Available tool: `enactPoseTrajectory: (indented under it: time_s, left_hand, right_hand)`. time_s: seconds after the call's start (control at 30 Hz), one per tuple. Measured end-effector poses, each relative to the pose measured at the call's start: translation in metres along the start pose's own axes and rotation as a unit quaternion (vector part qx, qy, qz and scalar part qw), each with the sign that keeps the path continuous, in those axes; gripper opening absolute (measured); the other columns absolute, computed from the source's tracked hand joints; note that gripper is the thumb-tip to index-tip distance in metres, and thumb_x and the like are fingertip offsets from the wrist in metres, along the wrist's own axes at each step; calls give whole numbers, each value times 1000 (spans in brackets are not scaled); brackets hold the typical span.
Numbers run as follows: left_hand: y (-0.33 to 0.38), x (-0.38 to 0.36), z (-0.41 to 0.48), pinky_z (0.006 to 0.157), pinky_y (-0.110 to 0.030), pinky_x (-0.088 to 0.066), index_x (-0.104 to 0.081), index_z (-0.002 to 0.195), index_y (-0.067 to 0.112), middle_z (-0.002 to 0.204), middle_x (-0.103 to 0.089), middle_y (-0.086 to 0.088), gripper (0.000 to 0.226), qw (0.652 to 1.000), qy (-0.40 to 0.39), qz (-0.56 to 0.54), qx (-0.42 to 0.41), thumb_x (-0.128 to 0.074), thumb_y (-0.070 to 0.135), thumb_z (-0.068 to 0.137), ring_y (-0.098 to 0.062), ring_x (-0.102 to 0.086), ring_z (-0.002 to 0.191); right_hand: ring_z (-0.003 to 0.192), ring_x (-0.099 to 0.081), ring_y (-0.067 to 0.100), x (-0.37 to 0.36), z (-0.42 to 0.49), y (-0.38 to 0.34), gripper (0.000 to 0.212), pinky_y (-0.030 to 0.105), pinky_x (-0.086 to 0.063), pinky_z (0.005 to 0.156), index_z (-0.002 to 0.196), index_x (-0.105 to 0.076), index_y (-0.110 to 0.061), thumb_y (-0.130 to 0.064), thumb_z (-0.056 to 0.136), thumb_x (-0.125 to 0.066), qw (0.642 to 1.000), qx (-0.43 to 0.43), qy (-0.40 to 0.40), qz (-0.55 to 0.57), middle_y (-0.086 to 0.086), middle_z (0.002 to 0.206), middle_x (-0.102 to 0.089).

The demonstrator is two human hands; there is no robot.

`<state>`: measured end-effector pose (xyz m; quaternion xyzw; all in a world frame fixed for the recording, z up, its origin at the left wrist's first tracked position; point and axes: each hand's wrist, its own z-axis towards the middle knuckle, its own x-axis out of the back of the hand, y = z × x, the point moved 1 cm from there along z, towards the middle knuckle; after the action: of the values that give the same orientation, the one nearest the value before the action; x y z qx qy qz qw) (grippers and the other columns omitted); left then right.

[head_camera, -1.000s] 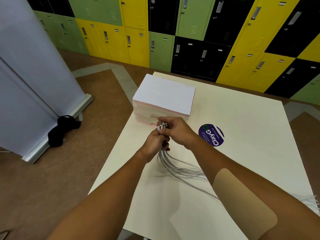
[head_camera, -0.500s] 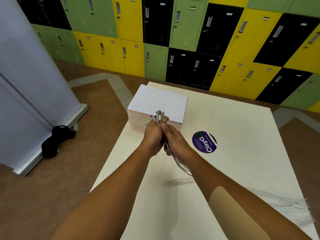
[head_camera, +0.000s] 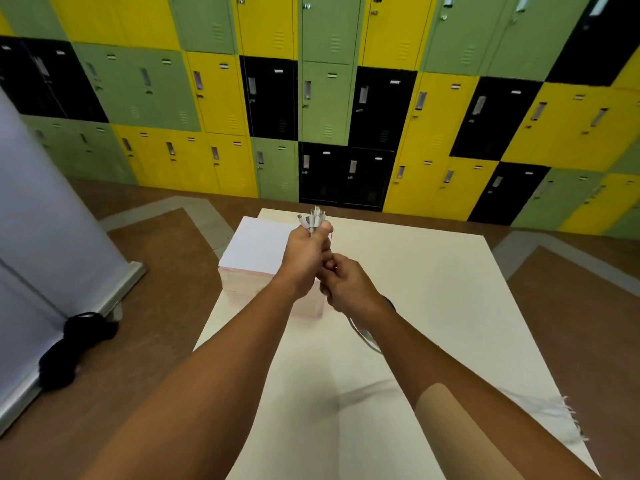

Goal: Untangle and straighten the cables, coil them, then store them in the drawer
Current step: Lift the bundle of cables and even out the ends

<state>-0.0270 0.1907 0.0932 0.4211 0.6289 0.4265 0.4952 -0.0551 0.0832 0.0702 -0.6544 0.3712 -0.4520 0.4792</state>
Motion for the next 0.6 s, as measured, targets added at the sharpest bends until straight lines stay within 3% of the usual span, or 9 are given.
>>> enactPoseTrajectory:
  time_s: [0.13,0.27,0.43,0.5,0.6]
  left_hand:
    - [15,-23,5,44,-24,-31,-44,80,15,53,-33,6,25,1000,9,14,-19,-48,25,103,-11,-27,45]
    - [15,-44,6,43,-21,-26,-44,83,15,53,-32,6,24,1000,2,-4,-1,-49,28,103,-8,-25,42]
    - [24,-64,7,41,-21,-22,-40,82,17,54,-30,7,23,999,-33,-2,-6,-49,24,103,-7,-23,44]
    - [31,-71,7,46,-25,-24,-46,90,15,58,-31,5,11,997,-72,-42,8,-43,16,100,-9,-24,49]
    - [37,-84,7,55,-29,-34,-52,111,6,66,-35,0,25,985,-127,-115,32,-32,10,99,-12,-32,54]
  right_hand:
    - [47,-45,17,18,-4,-11,49,28,-36,50,75,-65,-12,-50,100,-47,992,-21,38,-117,1,57,-54]
    - [53,-48,12,30,-13,-9,49,27,-33,52,68,-54,-19,-47,105,-36,977,19,78,-199,-6,60,-54]
    - [69,-53,14,47,-15,3,42,42,-45,67,85,-60,-17,-47,103,-37,990,39,65,-116,5,78,-64]
    - [62,-49,13,57,-13,1,42,40,-40,63,81,-60,-20,-52,100,-39,995,39,65,-69,1,67,-58]
    - [47,-38,8,78,-11,-5,40,32,-31,54,74,-58,-21,-47,100,-42,995,35,85,-24,-12,51,-47]
